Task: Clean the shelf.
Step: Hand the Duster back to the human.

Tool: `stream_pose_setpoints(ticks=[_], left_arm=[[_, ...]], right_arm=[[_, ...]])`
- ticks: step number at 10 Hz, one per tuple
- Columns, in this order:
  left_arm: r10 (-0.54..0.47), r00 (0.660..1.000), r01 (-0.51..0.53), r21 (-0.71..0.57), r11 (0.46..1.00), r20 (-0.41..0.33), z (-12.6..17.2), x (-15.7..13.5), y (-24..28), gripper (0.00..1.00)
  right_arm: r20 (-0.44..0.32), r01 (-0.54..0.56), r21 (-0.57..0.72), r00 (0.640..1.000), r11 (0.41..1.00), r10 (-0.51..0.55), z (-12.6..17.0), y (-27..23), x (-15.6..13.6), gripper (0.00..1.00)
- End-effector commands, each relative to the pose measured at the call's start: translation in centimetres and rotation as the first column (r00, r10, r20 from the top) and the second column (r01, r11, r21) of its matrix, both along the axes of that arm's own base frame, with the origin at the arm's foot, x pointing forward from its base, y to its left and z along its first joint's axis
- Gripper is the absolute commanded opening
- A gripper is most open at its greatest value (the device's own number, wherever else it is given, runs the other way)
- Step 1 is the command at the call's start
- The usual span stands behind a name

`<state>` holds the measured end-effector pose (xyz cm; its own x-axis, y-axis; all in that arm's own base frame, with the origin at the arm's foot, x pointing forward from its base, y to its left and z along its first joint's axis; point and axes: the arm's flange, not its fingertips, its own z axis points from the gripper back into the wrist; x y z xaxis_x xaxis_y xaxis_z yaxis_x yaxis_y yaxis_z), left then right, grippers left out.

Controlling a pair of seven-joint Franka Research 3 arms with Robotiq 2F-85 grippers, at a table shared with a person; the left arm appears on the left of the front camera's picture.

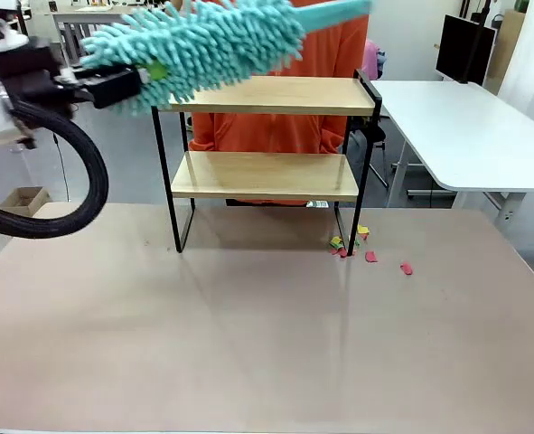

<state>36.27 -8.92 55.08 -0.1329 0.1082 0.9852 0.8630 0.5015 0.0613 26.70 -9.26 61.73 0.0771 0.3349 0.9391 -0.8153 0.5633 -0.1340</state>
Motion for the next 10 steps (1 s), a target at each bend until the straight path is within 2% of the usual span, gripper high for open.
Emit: stream_pose_setpoints(ticks=[1,2,3,6,7,10], left_arm=[[0.239,0.971,-0.240,-0.049,0.970,-0.014,0.1,-1.7,1.9,0.18],[0.405,0.914,-0.405,-0.048,0.913,-0.025,0.1,-2.0,4.3,0.18],[0.509,0.860,-0.511,-0.059,0.858,-0.038,-0.2,-2.4,6.1,0.18],[0.708,0.702,-0.712,-0.049,0.700,-0.082,-1.4,-2.6,10.4,0.18],[0.740,0.665,-0.746,-0.040,0.665,-0.097,-2.2,-2.3,11.1,0.18],[0.760,0.629,-0.773,-0.020,0.635,-0.163,-5.9,-1.0,12.5,0.18]], right_arm=[[0.010,-0.004,0.011,1.000,1.000,0.004,0.4,0.1,0.1,1.00],[0.010,-0.004,0.011,1.000,1.000,0.004,0.4,0.1,0.1,1.00],[0.010,-0.004,0.011,1.000,1.000,0.004,0.4,0.1,0.1,1.00],[0.010,-0.004,0.011,1.000,1.000,0.004,0.4,0.1,0.1,1.00],[0.010,-0.004,0.011,1.000,1.000,0.004,0.4,0.1,0.1,1.00],[0.010,-0.004,0.011,1.000,1.000,0.004,0.4,0.1,0.1,1.00]])
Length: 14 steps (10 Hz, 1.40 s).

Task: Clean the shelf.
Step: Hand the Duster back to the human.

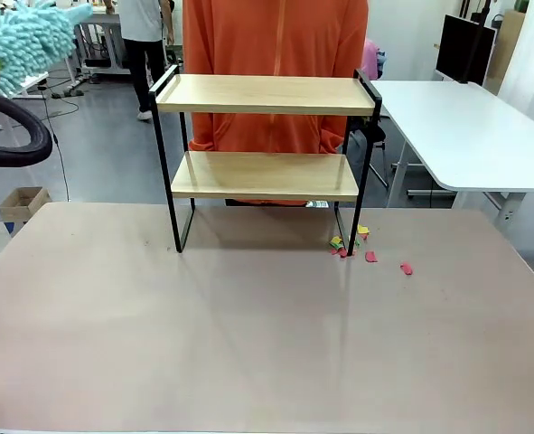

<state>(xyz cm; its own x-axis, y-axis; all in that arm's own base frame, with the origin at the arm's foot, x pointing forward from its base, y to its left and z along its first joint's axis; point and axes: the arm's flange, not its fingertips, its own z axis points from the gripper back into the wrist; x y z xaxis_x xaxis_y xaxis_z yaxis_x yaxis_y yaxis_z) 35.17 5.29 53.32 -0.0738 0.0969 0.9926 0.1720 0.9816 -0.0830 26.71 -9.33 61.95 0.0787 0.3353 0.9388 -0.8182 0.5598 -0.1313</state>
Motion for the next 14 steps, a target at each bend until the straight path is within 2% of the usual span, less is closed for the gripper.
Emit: stream_pose_setpoints(ticks=[1,3,7,10,11,12,14], left_arm=[[0.013,0.999,-0.014,-0.022,1.000,-0.032,-5.9,0.6,-1.4,0.18],[-0.007,0.996,0.001,-0.063,0.998,-0.087,-9.6,1.2,-1.0,0.18],[-0.026,0.980,0.012,-0.070,0.997,-0.200,-17.3,2.1,-3.7,0.18],[-0.042,0.978,0.018,-0.117,0.993,-0.205,-20.3,1.1,-5.9,0.18],[-0.050,0.976,0.023,-0.131,0.991,-0.213,-20.5,1.0,-6.3,0.18],[-0.073,0.959,0.043,-0.115,0.992,-0.275,-13.6,5.0,1.5,0.18],[-0.073,0.959,0.043,-0.115,0.992,-0.275,-13.6,5.0,1.5,0.18]], right_arm=[[0.013,0.000,0.011,1.000,1.000,-0.001,0.2,0.2,0.1,1.00],[0.013,0.000,0.011,1.000,1.000,-0.001,0.2,0.2,0.1,1.00],[0.013,0.000,0.011,1.000,1.000,-0.001,0.2,0.2,0.1,1.00],[0.013,0.000,0.011,1.000,1.000,-0.001,0.2,0.2,0.1,1.00],[0.013,0.000,0.011,1.000,1.000,-0.001,0.2,0.2,0.1,1.00],[0.013,0.000,0.011,1.000,1.000,-0.001,0.2,0.2,0.1,1.00],[0.013,0.000,0.011,1.000,1.000,-0.001,0.2,0.2,0.1,1.00]])
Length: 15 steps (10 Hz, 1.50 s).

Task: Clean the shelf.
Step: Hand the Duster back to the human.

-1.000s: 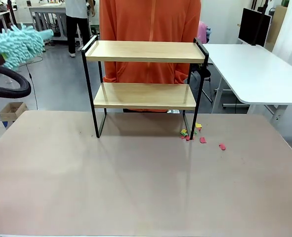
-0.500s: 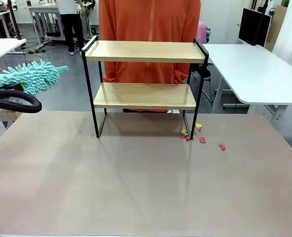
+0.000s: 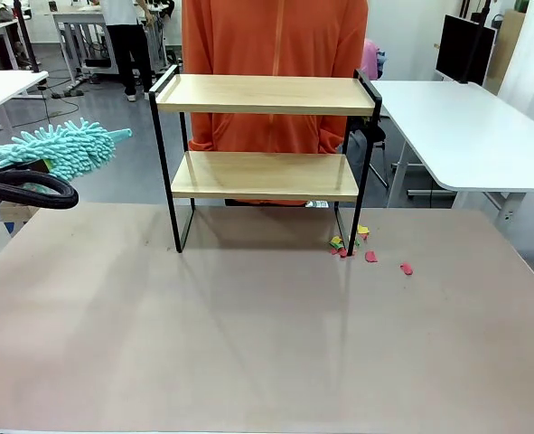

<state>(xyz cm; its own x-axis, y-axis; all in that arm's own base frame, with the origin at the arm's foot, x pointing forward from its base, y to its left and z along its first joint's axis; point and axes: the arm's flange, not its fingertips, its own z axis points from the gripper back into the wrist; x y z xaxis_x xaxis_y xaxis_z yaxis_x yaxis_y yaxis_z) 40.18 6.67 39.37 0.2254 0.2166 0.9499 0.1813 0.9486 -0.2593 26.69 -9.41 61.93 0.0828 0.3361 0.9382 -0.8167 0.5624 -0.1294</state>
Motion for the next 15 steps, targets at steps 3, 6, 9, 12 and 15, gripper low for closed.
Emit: stream_pose_setpoints(ticks=[3,6,9,12,15], left_arm=[[0.001,1.000,-0.001,0.018,1.000,0.013,0.3,0.0,0.1,0.18],[0.001,1.000,-0.001,0.018,1.000,0.013,0.3,0.0,0.1,0.18],[0.001,1.000,-0.001,0.018,1.000,0.013,0.3,0.0,0.1,0.18],[0.001,1.000,-0.001,0.018,1.000,0.013,0.3,0.0,0.1,0.18],[-0.044,0.999,0.044,0.012,0.999,0.001,1.8,-1.0,0.0,1.00]], right_arm=[[0.016,-0.003,0.012,1.000,1.000,0.003,0.2,0.2,0.1,1.00],[0.016,-0.003,0.012,1.000,1.000,0.003,0.2,0.2,0.1,1.00],[0.016,-0.003,0.012,1.000,1.000,0.003,0.2,0.2,0.1,1.00],[0.016,-0.003,0.012,1.000,1.000,0.003,0.2,0.2,0.1,1.00],[0.016,-0.003,0.012,1.000,1.000,0.003,0.2,0.2,0.1,1.00]])
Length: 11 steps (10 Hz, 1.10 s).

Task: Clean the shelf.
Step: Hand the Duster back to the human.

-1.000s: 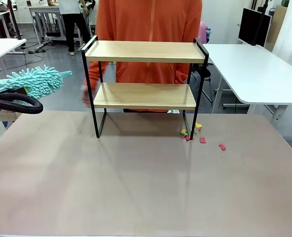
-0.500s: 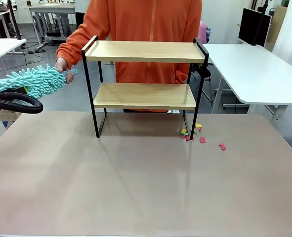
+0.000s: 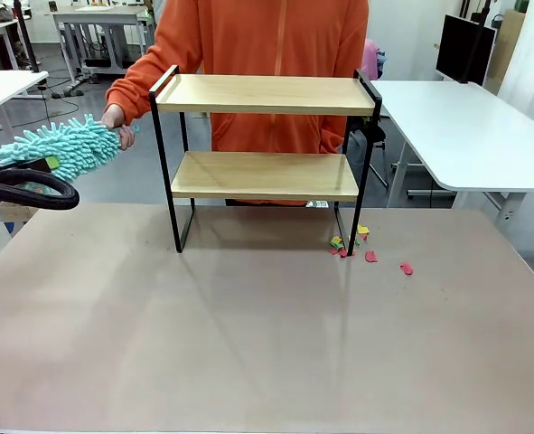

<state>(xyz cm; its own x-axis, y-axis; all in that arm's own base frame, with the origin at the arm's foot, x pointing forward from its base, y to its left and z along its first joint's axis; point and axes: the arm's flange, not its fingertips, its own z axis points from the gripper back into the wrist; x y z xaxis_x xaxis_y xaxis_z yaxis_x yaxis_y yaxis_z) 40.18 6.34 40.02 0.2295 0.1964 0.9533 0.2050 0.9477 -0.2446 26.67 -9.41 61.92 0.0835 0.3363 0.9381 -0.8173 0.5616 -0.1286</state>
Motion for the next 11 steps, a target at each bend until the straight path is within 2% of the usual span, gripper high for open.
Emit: stream_pose_setpoints(ticks=[1,2,4,7,9,11], left_arm=[[-0.027,1.000,0.027,-0.034,0.999,-0.006,2.1,-1.6,0.5,0.80],[-0.022,1.000,0.021,-0.070,0.997,-0.016,3.4,-2.0,1.0,1.00],[0.015,1.000,-0.018,-0.193,0.981,-0.017,7.1,-3.1,3.1,1.00],[0.054,0.998,-0.038,-0.439,0.898,0.025,12.3,-5.0,7.8,1.00],[0.107,0.992,-0.052,-0.533,0.844,0.072,14.1,-6.4,11.2,1.00],[0.125,0.987,-0.044,-0.570,0.821,0.104,14.1,-6.6,13.2,1.00]], right_arm=[[0.017,-0.002,0.012,1.000,1.000,0.002,0.2,0.2,0.1,1.00],[0.017,-0.002,0.012,1.000,1.000,0.002,0.2,0.2,0.1,1.00],[0.017,-0.002,0.012,1.000,1.000,0.002,0.2,0.2,0.1,1.00],[0.017,-0.002,0.012,1.000,1.000,0.002,0.2,0.2,0.1,1.00],[0.017,-0.002,0.012,1.000,1.000,0.002,0.2,0.2,0.1,1.00],[0.017,-0.002,0.012,1.000,1.000,0.002,0.2,0.2,0.1,1.00]])
